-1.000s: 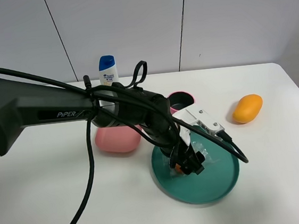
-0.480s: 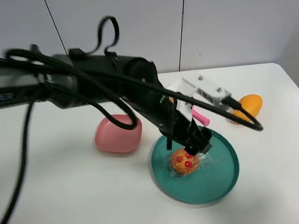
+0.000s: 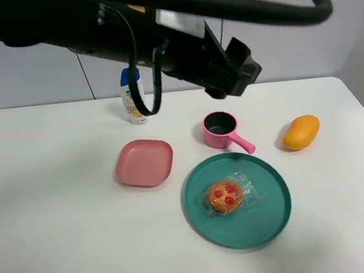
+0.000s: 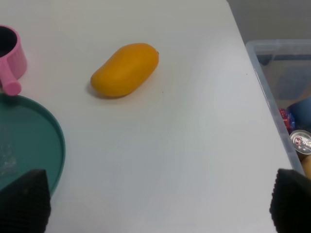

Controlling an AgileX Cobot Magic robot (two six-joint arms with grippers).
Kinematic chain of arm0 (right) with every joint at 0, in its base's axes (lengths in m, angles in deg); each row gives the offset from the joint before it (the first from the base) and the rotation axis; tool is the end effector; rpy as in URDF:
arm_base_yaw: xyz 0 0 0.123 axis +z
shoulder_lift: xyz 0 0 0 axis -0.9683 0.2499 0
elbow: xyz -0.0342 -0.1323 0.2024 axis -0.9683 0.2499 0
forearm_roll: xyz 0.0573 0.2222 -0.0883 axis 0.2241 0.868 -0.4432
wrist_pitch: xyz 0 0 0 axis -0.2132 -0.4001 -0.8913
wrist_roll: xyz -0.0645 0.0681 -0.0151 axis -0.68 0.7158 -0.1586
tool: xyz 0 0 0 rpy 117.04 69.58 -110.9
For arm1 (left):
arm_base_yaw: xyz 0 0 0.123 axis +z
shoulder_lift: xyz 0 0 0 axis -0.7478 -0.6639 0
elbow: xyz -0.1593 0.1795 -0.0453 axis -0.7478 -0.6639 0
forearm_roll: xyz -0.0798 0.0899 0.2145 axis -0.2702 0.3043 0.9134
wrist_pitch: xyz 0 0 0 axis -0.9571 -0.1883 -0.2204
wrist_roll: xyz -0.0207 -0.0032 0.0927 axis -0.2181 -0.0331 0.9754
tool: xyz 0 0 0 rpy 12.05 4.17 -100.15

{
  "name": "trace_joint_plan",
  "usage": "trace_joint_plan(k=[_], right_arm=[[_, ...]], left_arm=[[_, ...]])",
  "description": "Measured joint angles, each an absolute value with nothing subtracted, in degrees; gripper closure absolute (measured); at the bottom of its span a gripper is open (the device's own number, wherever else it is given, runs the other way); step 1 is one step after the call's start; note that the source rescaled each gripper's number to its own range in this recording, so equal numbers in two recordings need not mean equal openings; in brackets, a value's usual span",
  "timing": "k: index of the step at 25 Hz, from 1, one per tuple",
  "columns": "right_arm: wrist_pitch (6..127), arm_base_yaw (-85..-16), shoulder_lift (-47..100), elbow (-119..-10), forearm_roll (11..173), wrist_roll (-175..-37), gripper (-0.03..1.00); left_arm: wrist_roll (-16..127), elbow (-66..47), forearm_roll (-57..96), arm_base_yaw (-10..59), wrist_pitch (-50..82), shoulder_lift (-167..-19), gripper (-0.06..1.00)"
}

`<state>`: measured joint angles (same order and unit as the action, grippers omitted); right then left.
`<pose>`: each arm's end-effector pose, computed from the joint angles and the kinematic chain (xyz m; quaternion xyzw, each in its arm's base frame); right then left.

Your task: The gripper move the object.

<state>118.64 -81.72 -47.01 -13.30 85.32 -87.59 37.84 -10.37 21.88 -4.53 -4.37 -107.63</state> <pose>0.0335 -0.0015 0.2730 0.0104 0.8537 -0.0371 0.5193 0.2105 -0.2909 0.3264 0.4402 0.7348 -0.2348 0.4596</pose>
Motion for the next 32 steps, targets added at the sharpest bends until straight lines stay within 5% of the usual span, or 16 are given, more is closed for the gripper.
trace_joint_plan(k=[6,15,23,32], right_arm=[[118.6,-81.7,-47.0,-13.3,85.3,-87.6,-0.03],[118.6,-81.7,-47.0,-13.3,85.3,-87.6,-0.03],[118.6,-81.7,-47.0,-13.3,85.3,-87.6,-0.03],[118.6,-81.7,-47.0,-13.3,85.3,-87.6,-0.03]], left_arm=[[35.7,-10.4,26.8,-0.6,-5.8,-104.4,0.47],[35.7,-10.4,26.9,19.7,-5.9,-103.2,0.08],[35.6,-10.4,27.1,44.3,-9.2,-100.6,0.06],[35.6,-10.4,27.1,51.7,-13.0,-88.1,0.06]])
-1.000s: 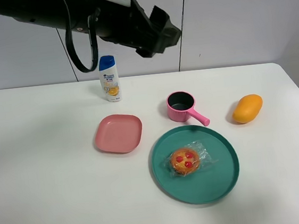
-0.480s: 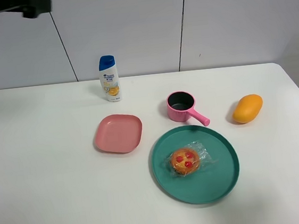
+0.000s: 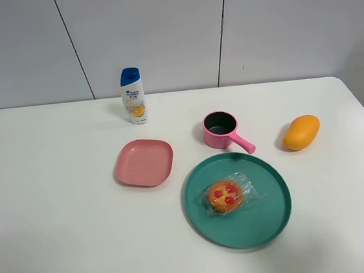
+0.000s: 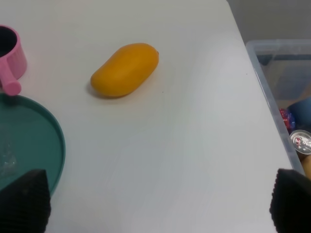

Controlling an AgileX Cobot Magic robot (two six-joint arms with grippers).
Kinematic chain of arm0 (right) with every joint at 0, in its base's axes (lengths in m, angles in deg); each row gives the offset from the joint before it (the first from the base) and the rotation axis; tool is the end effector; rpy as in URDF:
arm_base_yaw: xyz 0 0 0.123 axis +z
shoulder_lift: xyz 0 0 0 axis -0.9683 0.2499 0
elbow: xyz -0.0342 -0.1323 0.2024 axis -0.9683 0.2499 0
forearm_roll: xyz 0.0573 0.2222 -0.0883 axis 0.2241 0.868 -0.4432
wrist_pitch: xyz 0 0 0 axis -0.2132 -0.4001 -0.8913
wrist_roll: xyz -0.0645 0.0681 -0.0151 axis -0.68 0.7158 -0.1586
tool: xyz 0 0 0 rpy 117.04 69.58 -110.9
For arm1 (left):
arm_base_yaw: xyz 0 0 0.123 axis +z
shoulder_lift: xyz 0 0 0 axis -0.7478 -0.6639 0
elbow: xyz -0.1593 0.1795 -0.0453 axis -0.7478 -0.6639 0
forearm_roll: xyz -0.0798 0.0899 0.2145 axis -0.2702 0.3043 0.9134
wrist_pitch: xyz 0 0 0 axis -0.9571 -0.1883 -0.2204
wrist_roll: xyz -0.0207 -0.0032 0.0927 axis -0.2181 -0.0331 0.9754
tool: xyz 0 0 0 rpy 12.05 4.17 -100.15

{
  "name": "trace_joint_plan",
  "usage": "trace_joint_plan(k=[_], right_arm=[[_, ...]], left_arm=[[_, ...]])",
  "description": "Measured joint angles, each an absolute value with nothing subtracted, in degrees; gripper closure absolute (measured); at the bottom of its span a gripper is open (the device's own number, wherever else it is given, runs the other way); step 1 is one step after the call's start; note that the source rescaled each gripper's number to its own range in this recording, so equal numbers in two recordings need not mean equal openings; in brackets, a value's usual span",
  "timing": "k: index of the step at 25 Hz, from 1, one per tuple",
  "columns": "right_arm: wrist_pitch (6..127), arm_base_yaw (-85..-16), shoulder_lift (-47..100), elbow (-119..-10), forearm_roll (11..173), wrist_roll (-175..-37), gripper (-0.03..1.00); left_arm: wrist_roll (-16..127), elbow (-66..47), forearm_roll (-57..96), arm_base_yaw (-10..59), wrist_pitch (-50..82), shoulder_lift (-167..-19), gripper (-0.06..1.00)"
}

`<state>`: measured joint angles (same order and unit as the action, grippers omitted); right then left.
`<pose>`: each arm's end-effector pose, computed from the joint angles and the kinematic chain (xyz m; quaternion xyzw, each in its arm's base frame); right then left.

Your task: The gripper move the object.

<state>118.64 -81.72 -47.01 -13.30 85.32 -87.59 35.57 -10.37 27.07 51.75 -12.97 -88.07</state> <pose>0.0335 -0.0015 0.2730 0.0104 0.8537 -0.0371 0.5193 0.2669 0.0105 0.4206 0.0565 0.8030 0.0427 0.5917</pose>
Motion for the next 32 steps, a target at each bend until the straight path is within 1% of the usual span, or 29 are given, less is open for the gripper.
trace_joint_plan(k=[11,22,32], right_arm=[[118.6,-81.7,-47.0,-13.3,85.3,-87.6,-0.03],[118.6,-81.7,-47.0,-13.3,85.3,-87.6,-0.03],[118.6,-81.7,-47.0,-13.3,85.3,-87.6,-0.03]], left_arm=[[35.6,-11.9,27.1,51.8,-22.0,-65.5,0.06],[35.6,-28.7,26.9,51.8,-29.8,-48.5,0.06],[35.6,-45.1,26.9,51.8,-31.5,-36.0,0.06]])
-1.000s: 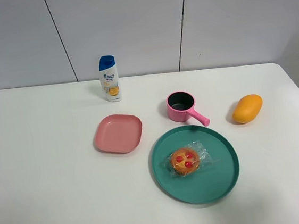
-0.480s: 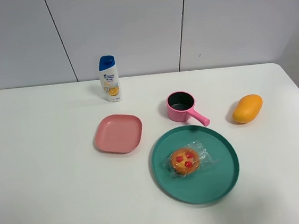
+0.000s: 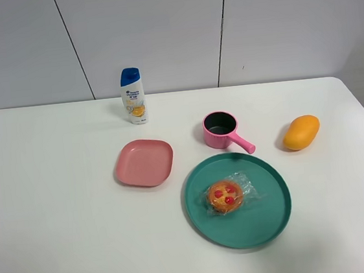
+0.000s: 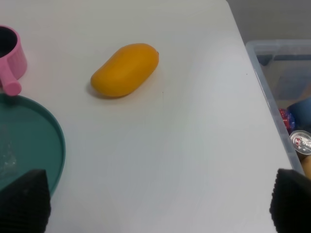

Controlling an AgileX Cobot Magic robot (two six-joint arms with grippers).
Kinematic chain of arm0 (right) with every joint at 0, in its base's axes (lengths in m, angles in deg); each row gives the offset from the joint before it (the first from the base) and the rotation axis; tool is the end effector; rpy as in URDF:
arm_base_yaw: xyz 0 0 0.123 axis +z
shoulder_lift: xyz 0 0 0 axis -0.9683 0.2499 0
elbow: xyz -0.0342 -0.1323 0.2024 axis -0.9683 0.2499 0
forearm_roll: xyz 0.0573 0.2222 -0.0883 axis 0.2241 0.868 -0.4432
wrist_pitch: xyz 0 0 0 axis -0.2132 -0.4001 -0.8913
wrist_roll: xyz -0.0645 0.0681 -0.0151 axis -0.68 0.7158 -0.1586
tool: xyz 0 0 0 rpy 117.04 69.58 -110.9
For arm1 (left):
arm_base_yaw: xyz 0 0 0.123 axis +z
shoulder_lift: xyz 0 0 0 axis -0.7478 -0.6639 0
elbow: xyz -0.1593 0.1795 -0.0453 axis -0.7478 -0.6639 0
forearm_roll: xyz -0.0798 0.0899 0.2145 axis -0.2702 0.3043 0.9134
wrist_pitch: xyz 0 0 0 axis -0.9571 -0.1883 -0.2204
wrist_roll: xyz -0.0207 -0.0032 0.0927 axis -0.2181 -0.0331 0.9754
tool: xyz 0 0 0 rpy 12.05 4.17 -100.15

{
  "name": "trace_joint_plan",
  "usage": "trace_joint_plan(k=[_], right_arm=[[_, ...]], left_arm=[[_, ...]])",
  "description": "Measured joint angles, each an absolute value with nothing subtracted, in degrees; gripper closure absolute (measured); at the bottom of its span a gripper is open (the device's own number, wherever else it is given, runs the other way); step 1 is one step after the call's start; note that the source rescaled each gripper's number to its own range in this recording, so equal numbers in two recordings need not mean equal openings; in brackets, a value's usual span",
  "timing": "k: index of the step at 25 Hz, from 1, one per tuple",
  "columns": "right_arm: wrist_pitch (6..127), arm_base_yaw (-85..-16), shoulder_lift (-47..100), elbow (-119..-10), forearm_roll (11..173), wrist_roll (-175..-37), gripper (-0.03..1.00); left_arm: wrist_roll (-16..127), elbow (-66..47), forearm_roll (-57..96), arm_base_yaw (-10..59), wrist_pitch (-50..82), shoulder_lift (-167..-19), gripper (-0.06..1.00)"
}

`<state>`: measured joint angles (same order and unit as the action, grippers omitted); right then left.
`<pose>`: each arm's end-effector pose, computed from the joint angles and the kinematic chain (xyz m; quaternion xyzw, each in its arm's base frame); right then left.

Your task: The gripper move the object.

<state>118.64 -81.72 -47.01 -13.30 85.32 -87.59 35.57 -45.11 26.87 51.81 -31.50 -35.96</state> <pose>0.0335 -0.0015 0.2730 0.0104 0.8537 -0.0371 0.5193 0.0626 -0.0039 0.3494 0.0717 0.8075 0.0369 0.5843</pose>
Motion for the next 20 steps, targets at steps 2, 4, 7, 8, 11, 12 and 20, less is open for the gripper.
trace_joint_plan(k=[2,4,7,8,11,12,20], right_arm=[[118.6,-81.7,-47.0,-13.3,85.3,-87.6,-0.03],[118.6,-81.7,-47.0,-13.3,85.3,-87.6,-0.03],[118.6,-81.7,-47.0,-13.3,85.3,-87.6,-0.03],[118.6,-81.7,-47.0,-13.3,85.3,-87.6,-0.03],[118.6,-81.7,-47.0,-13.3,85.3,-87.6,-0.03],[118.6,-81.7,-47.0,-13.3,85.3,-87.6,-0.03],[118.6,-81.7,-47.0,-13.3,85.3,-87.6,-0.03]], left_arm=[[35.6,-48.6,26.9,51.8,-32.3,-33.5,0.06],[35.4,-51.1,26.9,51.8,-33.0,-30.5,0.06],[34.8,-54.1,26.9,51.8,-34.9,-25.9,0.06],[34.7,-54.6,26.9,51.8,-36.2,-24.3,0.06],[34.5,-56.0,26.9,51.8,-39.4,-20.5,0.06],[34.4,-56.5,26.9,51.8,-40.0,-19.8,0.06],[32.8,-59.9,26.9,51.8,-40.6,-19.4,0.06]])
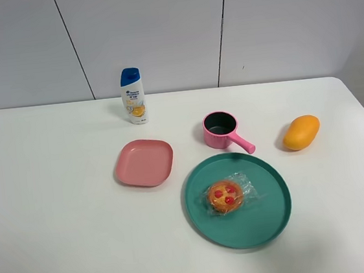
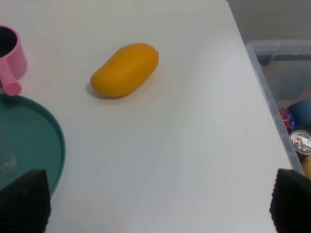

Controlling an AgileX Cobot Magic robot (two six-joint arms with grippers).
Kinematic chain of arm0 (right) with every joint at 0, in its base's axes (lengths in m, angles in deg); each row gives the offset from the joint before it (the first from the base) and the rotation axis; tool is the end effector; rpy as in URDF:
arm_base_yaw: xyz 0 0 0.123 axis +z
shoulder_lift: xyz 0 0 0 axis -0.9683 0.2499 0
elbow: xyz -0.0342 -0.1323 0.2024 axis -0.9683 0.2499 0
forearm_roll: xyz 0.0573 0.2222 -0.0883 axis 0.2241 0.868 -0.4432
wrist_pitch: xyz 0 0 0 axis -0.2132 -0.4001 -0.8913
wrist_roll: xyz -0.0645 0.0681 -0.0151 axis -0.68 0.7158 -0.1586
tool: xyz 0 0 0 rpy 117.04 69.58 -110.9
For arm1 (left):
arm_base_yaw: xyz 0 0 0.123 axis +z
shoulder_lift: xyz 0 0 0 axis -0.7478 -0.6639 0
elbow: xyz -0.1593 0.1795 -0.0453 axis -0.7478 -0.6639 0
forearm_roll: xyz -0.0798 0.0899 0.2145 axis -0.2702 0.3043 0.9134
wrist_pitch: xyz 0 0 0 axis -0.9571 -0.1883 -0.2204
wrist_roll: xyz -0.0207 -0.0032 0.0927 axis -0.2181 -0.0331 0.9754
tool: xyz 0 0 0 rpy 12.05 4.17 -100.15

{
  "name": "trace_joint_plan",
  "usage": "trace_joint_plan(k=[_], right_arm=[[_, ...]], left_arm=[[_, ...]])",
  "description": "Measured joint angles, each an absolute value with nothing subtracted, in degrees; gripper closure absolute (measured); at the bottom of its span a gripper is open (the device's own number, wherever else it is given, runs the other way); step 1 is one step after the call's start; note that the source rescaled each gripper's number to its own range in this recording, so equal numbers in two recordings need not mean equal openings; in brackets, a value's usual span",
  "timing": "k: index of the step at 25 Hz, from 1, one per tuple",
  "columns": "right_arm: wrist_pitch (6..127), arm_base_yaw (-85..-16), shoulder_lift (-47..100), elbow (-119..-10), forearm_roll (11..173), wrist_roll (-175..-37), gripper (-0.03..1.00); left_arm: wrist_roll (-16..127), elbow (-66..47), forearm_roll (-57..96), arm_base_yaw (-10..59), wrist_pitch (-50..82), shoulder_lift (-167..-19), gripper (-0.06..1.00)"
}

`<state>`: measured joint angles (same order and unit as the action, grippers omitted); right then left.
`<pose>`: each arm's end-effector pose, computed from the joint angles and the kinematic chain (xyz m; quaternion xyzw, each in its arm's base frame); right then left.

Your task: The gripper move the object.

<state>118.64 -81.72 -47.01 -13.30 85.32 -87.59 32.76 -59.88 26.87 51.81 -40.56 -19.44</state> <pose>0.0335 -0.0015 0.2730 0.0104 0.8537 -0.0371 0.5193 0.0328 -0.0065 0.2769 0.0591 0.8442 0.0159 0.5326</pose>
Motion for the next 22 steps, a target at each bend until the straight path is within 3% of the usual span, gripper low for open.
trace_joint_plan(k=[22], right_arm=[[118.6,-81.7,-47.0,-13.3,85.3,-87.6,-0.03]], left_arm=[[32.5,-60.1,26.9,51.8,-40.6,-19.4,0.06]])
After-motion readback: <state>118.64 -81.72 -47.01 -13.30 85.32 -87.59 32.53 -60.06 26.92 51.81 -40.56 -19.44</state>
